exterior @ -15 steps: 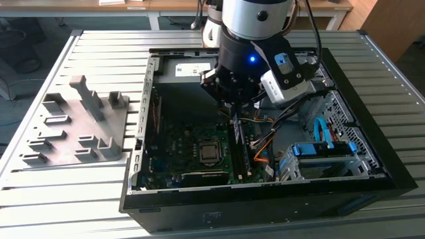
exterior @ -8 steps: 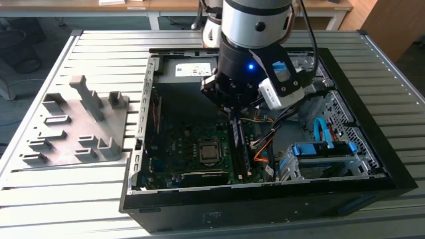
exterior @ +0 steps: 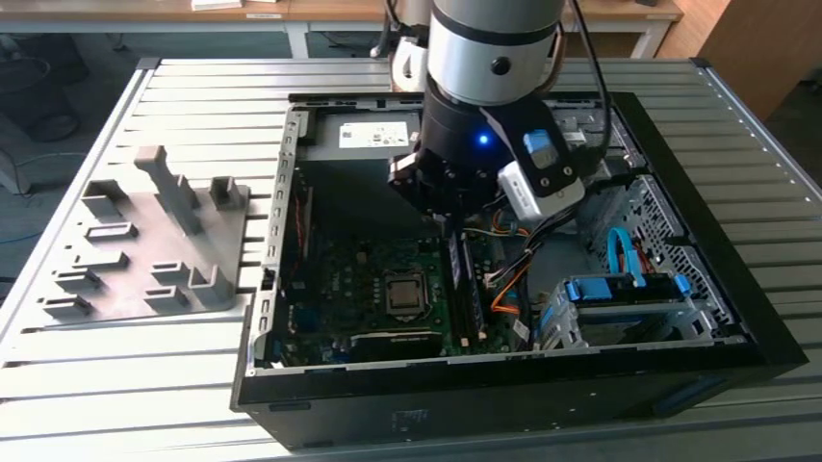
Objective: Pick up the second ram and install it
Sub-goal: 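Insert the second ram into the second slot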
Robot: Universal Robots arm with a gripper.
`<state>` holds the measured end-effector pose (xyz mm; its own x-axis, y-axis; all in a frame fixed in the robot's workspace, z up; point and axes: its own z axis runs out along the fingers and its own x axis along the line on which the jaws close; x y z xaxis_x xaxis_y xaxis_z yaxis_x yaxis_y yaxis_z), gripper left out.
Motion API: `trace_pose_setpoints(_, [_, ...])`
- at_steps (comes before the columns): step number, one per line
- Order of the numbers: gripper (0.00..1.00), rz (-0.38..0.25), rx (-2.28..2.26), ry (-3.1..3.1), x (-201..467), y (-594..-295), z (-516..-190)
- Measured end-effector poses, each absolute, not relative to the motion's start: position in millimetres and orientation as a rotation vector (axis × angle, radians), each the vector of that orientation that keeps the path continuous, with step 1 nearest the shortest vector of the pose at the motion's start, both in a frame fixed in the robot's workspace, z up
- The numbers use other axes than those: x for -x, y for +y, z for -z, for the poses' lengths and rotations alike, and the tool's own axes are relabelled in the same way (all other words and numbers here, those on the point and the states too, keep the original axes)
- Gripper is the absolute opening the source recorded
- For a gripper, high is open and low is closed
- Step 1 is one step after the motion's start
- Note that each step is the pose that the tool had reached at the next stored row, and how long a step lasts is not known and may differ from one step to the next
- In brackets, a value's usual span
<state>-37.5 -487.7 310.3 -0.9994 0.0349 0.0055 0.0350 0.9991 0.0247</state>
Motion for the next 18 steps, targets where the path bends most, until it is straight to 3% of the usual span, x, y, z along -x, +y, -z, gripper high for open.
trace_pose_setpoints(18, [0.14, 0.039, 0.055, -3.136, 38, -488, -295])
